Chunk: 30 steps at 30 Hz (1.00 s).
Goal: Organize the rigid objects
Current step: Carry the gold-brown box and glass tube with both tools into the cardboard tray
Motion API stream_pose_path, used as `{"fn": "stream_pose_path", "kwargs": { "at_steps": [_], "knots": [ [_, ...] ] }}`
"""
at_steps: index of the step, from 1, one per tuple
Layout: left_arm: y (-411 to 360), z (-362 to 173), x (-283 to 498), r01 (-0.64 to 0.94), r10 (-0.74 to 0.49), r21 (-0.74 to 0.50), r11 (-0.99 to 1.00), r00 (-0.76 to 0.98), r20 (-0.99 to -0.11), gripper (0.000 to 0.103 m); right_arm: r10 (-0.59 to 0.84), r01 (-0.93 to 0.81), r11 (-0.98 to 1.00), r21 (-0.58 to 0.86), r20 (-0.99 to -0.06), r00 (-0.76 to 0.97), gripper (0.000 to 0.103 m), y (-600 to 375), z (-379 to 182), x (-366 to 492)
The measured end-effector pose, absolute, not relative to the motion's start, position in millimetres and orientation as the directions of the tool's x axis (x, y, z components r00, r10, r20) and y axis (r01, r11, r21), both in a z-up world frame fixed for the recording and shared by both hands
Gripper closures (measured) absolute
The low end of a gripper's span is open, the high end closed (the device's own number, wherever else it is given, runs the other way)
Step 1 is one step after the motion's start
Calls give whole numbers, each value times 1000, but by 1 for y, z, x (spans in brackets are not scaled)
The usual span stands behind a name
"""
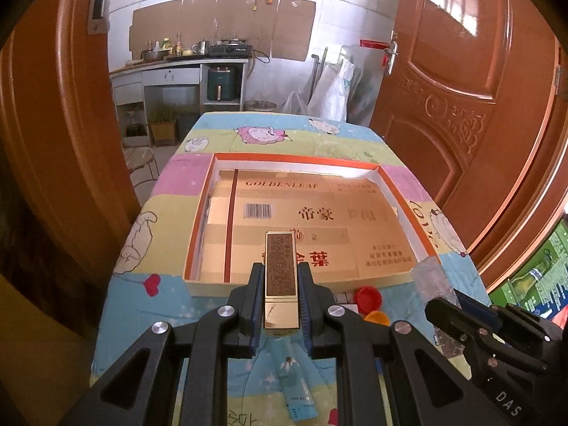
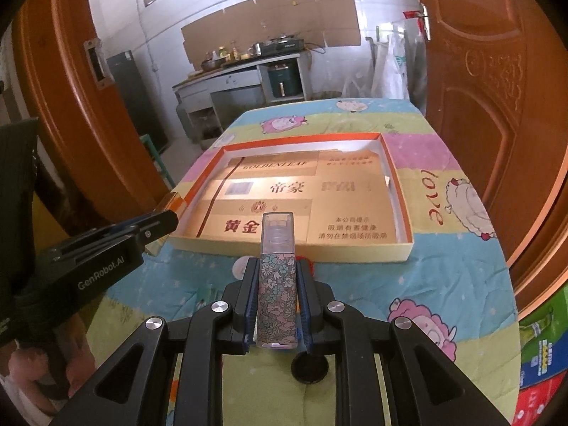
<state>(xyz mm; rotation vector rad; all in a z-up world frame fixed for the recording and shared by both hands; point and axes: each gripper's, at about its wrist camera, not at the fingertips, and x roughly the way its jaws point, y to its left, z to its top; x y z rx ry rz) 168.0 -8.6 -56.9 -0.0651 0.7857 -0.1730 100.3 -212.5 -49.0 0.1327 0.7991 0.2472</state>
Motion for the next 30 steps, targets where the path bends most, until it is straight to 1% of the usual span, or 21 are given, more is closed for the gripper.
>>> {"fn": "stream_pose_path", "kwargs": {
  "at_steps": [15, 30],
  "knots": [
    [-13, -61, 198, 124, -169, -115, 986, 670, -723, 85, 273, -161, 962, 222, -703, 656, 82, -217, -50, 134],
    [-20, -71, 245, 116, -163, -116, 986, 634, -756, 85, 261, -165, 965, 202, -720, 644, 82, -219, -55, 185]
  ]
}}
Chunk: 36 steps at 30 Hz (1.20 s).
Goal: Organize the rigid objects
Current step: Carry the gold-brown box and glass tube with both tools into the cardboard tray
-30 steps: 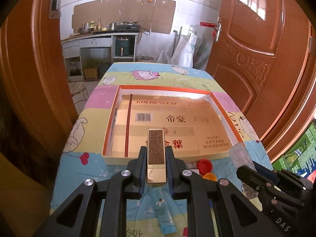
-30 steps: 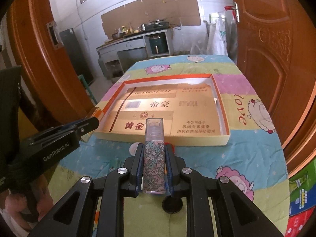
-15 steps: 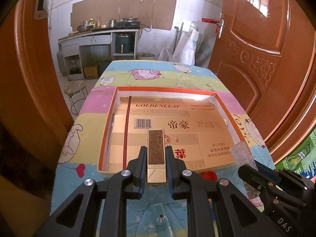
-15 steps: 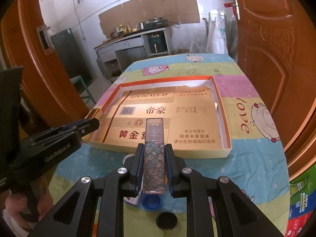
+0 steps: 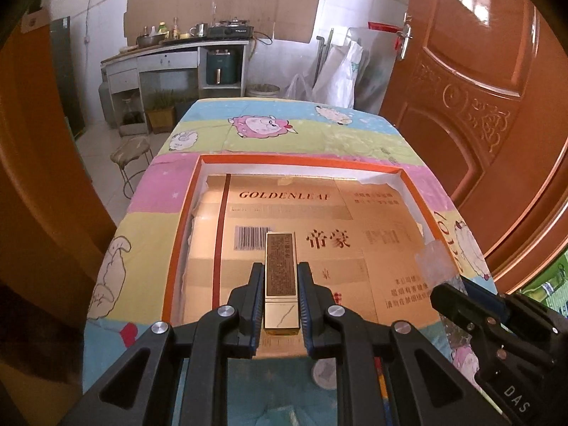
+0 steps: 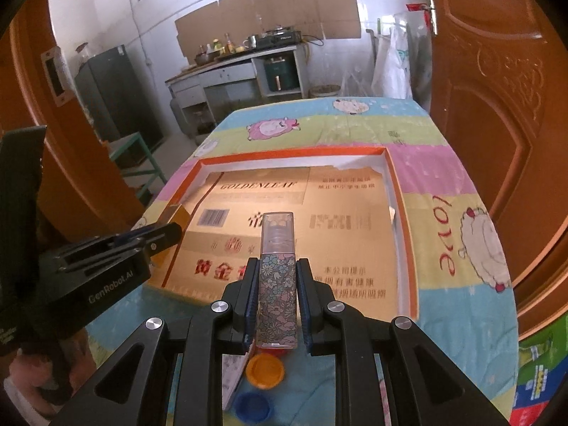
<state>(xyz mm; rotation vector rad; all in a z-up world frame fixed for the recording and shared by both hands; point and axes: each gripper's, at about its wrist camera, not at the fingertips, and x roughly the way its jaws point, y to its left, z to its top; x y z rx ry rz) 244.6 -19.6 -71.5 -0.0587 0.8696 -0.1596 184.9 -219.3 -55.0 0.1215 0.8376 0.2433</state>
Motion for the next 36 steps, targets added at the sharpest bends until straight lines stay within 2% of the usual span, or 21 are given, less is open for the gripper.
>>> {"fn": "stream_pose_path", "kwargs": {
  "at_steps": [12, 36],
  "knots": [
    [-37, -75, 295, 127, -145, -82, 988, 635, -759, 85, 239, -158, 971, 179, -732, 639, 82, -227, -62, 247],
    [-42, -113, 384, 120, -122, -66, 991, 557, -822, 85, 180, -105, 984, 147, -799, 574, 82, -232, -98, 349]
  ]
}}
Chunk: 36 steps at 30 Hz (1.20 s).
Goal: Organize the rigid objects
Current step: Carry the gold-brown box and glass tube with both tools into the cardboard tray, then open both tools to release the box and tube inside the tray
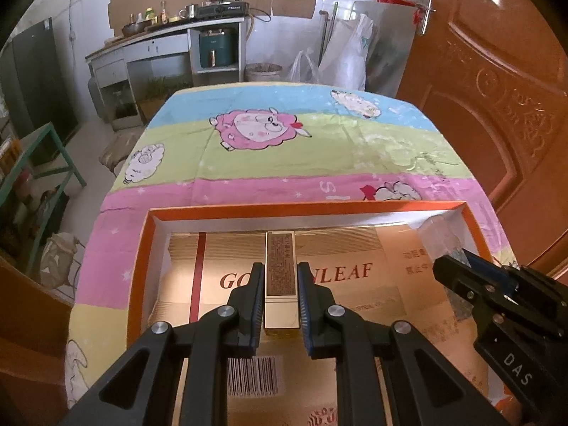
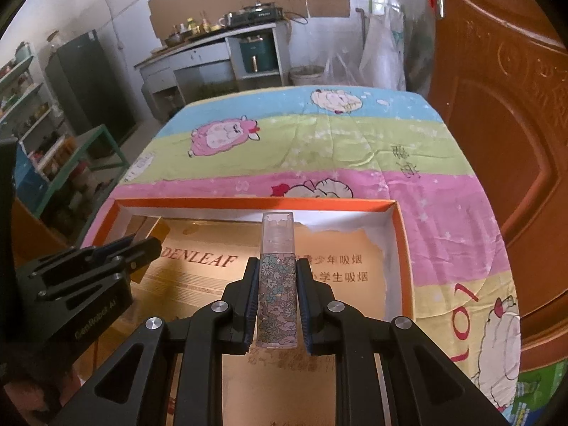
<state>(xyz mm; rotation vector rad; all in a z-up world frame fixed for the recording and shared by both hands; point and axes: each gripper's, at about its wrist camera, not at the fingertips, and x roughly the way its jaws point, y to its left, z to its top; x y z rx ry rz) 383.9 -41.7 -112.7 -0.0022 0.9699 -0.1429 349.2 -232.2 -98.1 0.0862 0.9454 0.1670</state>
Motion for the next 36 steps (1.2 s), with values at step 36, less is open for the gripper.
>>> {"fn": "stream_pose_path", "kwargs": {
  "at_steps": [36],
  "knots": [
    [-32, -77, 304, 186, -165, -61, 981, 618, -768, 50, 145, -55, 988, 141, -775, 616, 42, -237, -75, 261]
  ]
}}
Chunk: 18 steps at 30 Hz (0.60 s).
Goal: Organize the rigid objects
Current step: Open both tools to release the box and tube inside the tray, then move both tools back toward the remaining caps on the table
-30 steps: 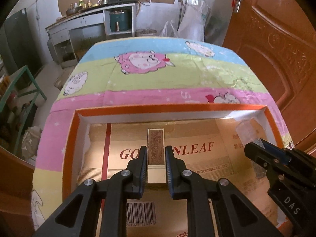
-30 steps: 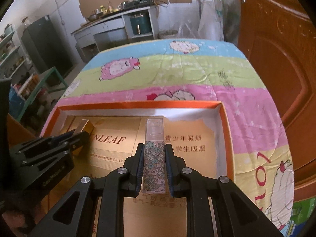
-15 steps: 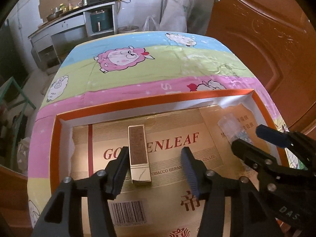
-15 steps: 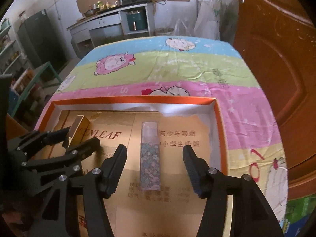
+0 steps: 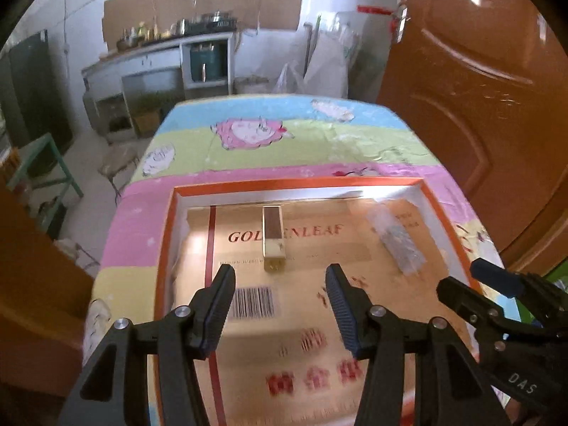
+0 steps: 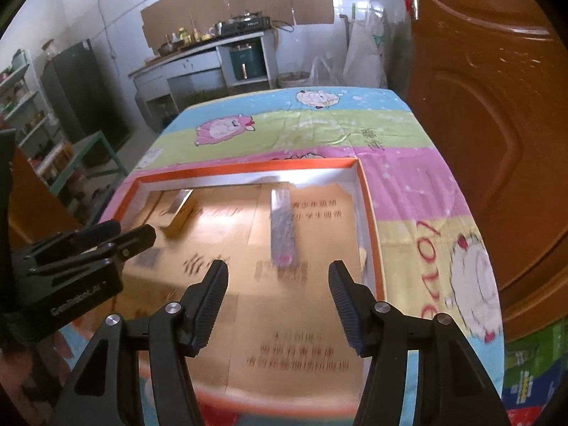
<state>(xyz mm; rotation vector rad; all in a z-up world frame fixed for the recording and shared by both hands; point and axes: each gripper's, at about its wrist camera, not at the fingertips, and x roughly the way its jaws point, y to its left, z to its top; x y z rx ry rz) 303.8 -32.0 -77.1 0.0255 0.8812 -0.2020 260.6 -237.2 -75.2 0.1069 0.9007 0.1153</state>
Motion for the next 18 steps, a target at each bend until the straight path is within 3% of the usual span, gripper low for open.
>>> {"fn": "stream_pose_path", "kwargs": {
  "at_steps": [7, 18],
  "knots": [
    [-31, -66, 250, 221, -158, -19, 975, 634, -757, 50, 141, -62, 989, 135, -728, 671, 42, -235, -53, 192],
    [-4, -50, 166, 226, -237, -107, 968, 691, -683, 50, 168, -57, 980, 189, -651, 740, 42, -245, -33, 114]
  ]
}}
